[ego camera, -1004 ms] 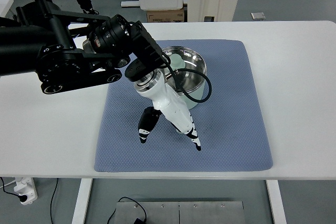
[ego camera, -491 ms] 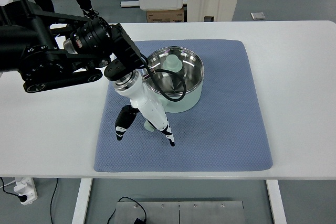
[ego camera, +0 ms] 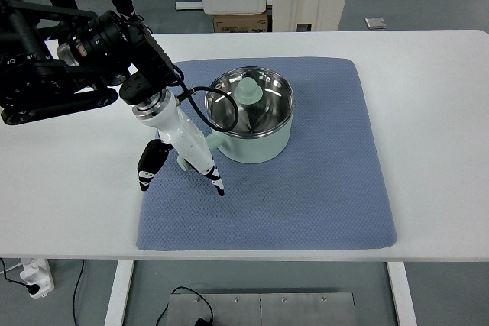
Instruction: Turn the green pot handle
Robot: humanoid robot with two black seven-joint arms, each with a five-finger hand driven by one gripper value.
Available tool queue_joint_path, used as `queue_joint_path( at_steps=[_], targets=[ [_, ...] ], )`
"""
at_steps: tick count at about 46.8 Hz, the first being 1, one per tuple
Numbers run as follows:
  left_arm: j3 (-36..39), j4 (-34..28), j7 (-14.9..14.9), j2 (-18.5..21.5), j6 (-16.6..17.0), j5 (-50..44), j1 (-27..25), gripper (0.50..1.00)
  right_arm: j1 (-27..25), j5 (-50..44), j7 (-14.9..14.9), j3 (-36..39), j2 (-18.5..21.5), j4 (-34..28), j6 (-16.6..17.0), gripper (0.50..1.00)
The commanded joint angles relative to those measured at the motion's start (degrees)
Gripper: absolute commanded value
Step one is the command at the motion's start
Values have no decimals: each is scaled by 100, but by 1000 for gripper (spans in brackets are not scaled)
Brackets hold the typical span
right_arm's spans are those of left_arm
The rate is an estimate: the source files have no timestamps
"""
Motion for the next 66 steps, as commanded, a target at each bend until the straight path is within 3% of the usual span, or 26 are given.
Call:
queue_joint_path(
  at_steps=[1,42,66],
  targets=[
    [101,14,0,85,0,-1,-11,1000,0,0,0,7,0,2,0,1000],
    [241,1209,0,76,0,-318,217,1000,0,0,0,-2,0,-7,0,1000],
    [241,1570,0,-73,0,-283,226,1000,0,0,0,7,0,2,0,1000]
  ],
)
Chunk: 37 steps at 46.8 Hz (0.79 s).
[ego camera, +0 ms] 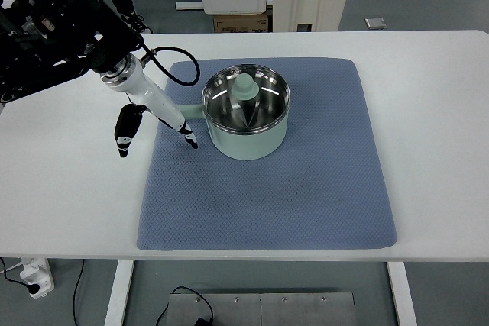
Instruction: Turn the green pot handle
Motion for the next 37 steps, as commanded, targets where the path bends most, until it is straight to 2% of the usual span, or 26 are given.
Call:
queue_joint_path(
  at_steps=[1,6,15,22,28,37],
  targets=[
    [7,47,11,-47,11,8,11,1000,0,-1,0,-3,0,-4,0,1000],
    [7,135,300,-65,239,-45,134,1000,0,-1,0,-3,0,-4,0,1000],
    [-2,47,257,-39,248,-71,126,1000,0,-1,0,-3,0,-4,0,1000],
    [-11,-602,204,163,187,-54,-120,1000,0,-1,0,6,0,4,0,1000],
    [-63,-1235,0,304,37,-133,-278,1000,0,-1,0,-3,0,4,0,1000],
    [-256,-1746,0,401,2,-387,-322,1000,0,-1,0,6,0,-4,0,1000]
  ],
)
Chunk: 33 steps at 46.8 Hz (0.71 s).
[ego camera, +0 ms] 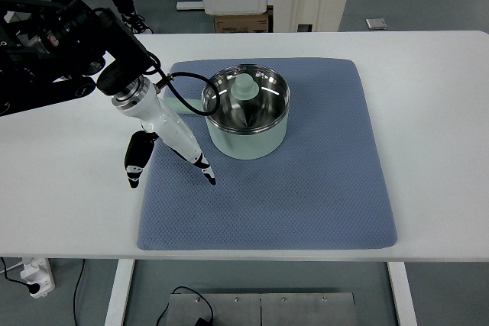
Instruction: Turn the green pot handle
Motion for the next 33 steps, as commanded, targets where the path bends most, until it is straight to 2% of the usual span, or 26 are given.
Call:
queue_joint_path(
  at_steps=[1,5,10,15,26,33],
  targets=[
    [-172,-116,3,-3,9,-178,15,1000,1,-2,0,-3,0,6,0,1000],
    [-409,-125,3,-29,-2,-634,32,1000,1,-2,0,-4,0,6,0,1000],
    [-673,-90,3,-64,0,-1645,41,1000,1,-2,0,5,0,-3,0,1000],
    [-901,33,3,-99,158,-2480,58,1000,1,-2,0,5,0,-3,0,1000],
    [-1130,621,3,-231,509,-4185,103,1000,1,-2,0,5,0,6,0,1000],
    [-1121,1307,3,-407,720,-5161,225,1000,1,-2,0,-3,0,-3,0,1000]
  ],
)
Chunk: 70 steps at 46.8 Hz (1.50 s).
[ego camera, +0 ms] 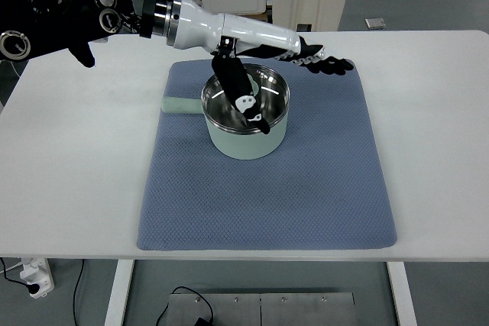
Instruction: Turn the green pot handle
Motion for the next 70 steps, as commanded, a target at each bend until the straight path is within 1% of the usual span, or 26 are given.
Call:
queue_joint_path(
  at_steps=[1,4,7,14,19,24,30,34,38,42,48,53,58,66,70],
  targets=[
    [7,405,0,-77,103,-522,127,1000,-1,0,0,-4,0,3,0,1000],
    [24,791,0,-129,155,-822,232,1000,-1,0,0,5,0,3,0,1000],
    [25,1248,0,-217,322,-1015,478,1000,-1,0,0,-4,0,-6,0,1000],
    [16,2040,0,-393,981,-1358,891,1000,-1,0,0,5,0,3,0,1000],
    [25,2392,0,-393,1219,-1736,1182,1000,-1,0,0,-4,0,3,0,1000],
    [16,2577,0,-402,1421,-1859,1305,1000,-1,0,0,5,0,3,0,1000],
    [33,2752,28,-472,1430,-2070,1323,1000,-1,0,0,-4,0,3,0,1000],
    [33,3121,247,-683,1474,-2316,1384,1000,-1,0,0,-4,0,-6,0,1000],
    [33,3525,300,-903,1483,-2571,1612,1000,-1,0,0,-4,0,3,0,1000],
    [16,3789,388,-1017,1483,-2843,1683,1000,-1,0,0,-4,0,3,0,1000],
    [24,3843,459,-1096,1483,-3520,1876,1000,-1,0,0,-4,0,3,0,1000],
    [7,3904,485,-1158,1509,-3880,1999,1000,-1,0,0,-4,0,-6,0,1000],
    [7,4123,503,-1281,1702,-4179,2184,1000,-1,0,0,5,0,3,0,1000],
    [-142,4177,555,-1299,1816,-4742,2377,1000,-1,0,0,-4,0,-6,0,1000],
    [-142,4185,678,-1299,1896,-4848,2474,1000,-1,0,0,-4,0,-6,0,1000]
  ],
)
